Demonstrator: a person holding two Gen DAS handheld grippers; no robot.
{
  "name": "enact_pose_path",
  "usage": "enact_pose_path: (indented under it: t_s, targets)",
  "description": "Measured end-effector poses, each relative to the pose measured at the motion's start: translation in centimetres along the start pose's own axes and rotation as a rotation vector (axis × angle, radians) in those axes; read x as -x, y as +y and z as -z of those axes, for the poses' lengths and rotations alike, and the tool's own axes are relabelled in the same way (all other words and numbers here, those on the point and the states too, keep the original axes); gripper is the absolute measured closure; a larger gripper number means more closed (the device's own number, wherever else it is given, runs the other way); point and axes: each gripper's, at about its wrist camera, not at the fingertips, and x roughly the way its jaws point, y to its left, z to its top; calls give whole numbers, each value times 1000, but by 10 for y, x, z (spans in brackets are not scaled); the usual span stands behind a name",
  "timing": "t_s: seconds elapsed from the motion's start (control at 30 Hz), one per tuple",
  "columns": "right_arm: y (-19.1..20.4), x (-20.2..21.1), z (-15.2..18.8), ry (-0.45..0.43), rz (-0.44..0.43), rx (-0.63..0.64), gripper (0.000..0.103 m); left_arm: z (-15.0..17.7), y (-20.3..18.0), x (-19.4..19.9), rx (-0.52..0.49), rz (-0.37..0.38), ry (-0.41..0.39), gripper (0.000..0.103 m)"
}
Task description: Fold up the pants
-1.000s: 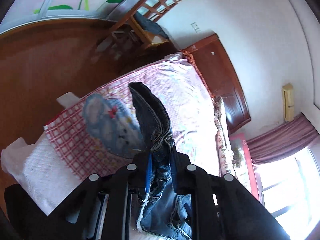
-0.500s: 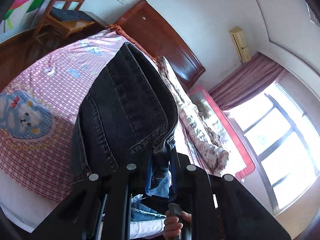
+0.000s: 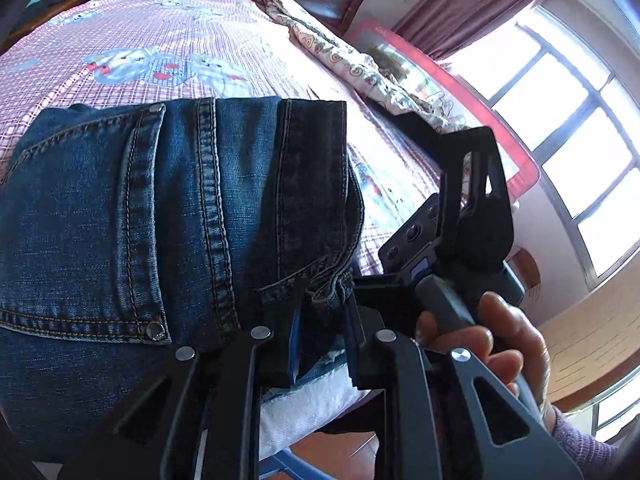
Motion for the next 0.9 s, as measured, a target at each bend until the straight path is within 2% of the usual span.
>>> enact_pose_path:
  t_s: [0.03, 0.1, 0.13, 0.17, 0.23, 0.3, 0.37, 0.47, 0.53, 0.57, 0.6, 0.67, 0.77, 0.83, 0.9]
  targets:
    - [1, -1, 1, 9, 5, 13, 4, 3, -1, 7, -12, -1, -6, 85]
    - [7, -6, 6, 34, 54, 62, 4, 7, -5, 27, -34, 18, -16, 76]
    - [10, -9, 8, 48, 90, 88, 4, 11, -4, 44, -36, 27, -40, 58]
    - [14, -12, 11, 60, 136, 121, 4, 15, -1, 63, -30, 37, -82, 49]
    - [25, -16, 17, 65, 252, 203, 4, 22, 7, 97, -18, 63, -152, 44]
    - [34, -20, 24, 73, 340, 259, 4, 27, 18, 123, -7, 4, -201, 38]
    - [40, -17, 31, 66, 427, 316, 4, 31, 37, 145, 21, -41, -233, 37]
    - [43, -21, 39, 112, 538, 405, 4, 33, 72, 164, 118, -79, -261, 35]
    - [43, -30, 45, 134, 628, 475, 27, 36, 84, 161, 179, -106, -261, 35]
    - [44, -37, 47, 132, 691, 533, 62, 33, 95, 154, 200, -121, -257, 34]
    - [45, -44, 49, 131, 724, 581, 90, 38, 99, 151, 213, -130, -255, 34]
    - [51, -51, 50, 140, 752, 630, 90, 43, 105, 149, 234, -132, -264, 32]
    - [66, -68, 58, 187, 807, 783, 90, 39, 104, 147, 228, -137, -278, 30]
    - [91, -72, 68, 183, 779, 905, 90, 30, 105, 147, 213, -148, -293, 29]
    - [113, -69, 73, 180, 710, 952, 90, 19, 104, 146, 204, -158, -311, 26]
